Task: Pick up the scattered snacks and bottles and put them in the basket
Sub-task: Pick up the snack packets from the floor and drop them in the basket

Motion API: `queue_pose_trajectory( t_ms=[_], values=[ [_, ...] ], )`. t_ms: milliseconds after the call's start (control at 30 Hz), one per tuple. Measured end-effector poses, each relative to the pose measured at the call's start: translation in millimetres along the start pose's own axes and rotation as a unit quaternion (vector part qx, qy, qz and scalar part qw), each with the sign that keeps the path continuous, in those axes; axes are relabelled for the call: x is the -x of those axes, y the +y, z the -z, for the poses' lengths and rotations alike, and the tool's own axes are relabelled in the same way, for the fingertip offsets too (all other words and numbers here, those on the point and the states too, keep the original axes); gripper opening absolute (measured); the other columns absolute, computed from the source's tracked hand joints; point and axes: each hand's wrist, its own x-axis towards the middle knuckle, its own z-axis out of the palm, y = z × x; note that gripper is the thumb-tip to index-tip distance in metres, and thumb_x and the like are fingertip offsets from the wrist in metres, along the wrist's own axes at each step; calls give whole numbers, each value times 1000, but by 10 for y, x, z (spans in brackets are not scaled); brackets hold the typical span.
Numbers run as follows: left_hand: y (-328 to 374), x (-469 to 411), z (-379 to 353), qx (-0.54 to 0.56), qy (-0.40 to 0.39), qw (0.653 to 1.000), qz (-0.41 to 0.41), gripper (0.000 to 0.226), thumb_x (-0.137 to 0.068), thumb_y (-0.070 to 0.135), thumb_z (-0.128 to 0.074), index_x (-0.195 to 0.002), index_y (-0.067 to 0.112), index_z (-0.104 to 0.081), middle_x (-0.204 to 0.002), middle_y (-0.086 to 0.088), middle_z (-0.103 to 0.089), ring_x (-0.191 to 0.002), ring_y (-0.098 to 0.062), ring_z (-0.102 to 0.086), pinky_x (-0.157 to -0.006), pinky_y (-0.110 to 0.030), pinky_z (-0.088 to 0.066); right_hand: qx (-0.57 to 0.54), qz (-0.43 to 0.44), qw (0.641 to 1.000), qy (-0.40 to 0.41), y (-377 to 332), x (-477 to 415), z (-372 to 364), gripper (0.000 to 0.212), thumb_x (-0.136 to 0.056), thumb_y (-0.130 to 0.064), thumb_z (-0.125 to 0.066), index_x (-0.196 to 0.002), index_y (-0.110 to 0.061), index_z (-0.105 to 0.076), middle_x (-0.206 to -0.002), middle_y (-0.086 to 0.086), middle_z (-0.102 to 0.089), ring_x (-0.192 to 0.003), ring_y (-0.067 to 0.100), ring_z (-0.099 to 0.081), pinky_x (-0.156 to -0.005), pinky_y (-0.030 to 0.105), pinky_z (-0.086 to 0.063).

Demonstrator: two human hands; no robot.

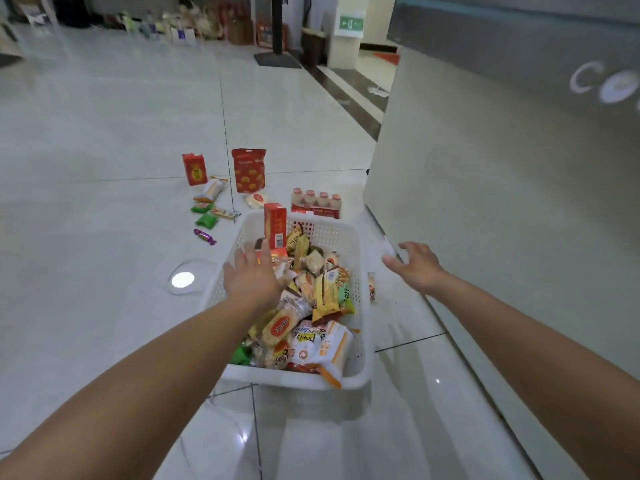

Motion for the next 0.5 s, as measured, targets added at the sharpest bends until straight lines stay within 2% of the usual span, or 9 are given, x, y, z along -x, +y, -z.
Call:
queue_pose_trajectory(
  t_ms=[200,300,500],
  values=[
    [34,-327,-92,-2,-17,1000,19,74,-96,57,-24,-152,17,4,-159,-13,9,-147,-32,7,-117,-49,-7,41,-46,997,-35,586,-297,98,70,-88,-29,-62,-146,-11,-28,-150,15,-29,-139,32,-28,-111,36,-27],
    [59,-491,-195,-1,-6,1000,22,74,-96,57,-26,-152,18,2,-160,-12,8,-147,-31,6,-117,-48,-6,33,-53,997,-54,801,-507,-168,70,-87,-29,-63,-145,-10,-30,-149,14,-32,-137,31,-30,-110,36,-29],
    [-117,-708,-549,-14,-9,999,27,73,-94,60,-18,-152,22,5,-160,-8,9,-147,-27,8,-118,-46,-1,-14,-43,993,-109,930,-1015,-958,67,-90,-33,-59,-145,-10,-30,-150,13,-31,-138,30,-30,-112,35,-27]
  ],
)
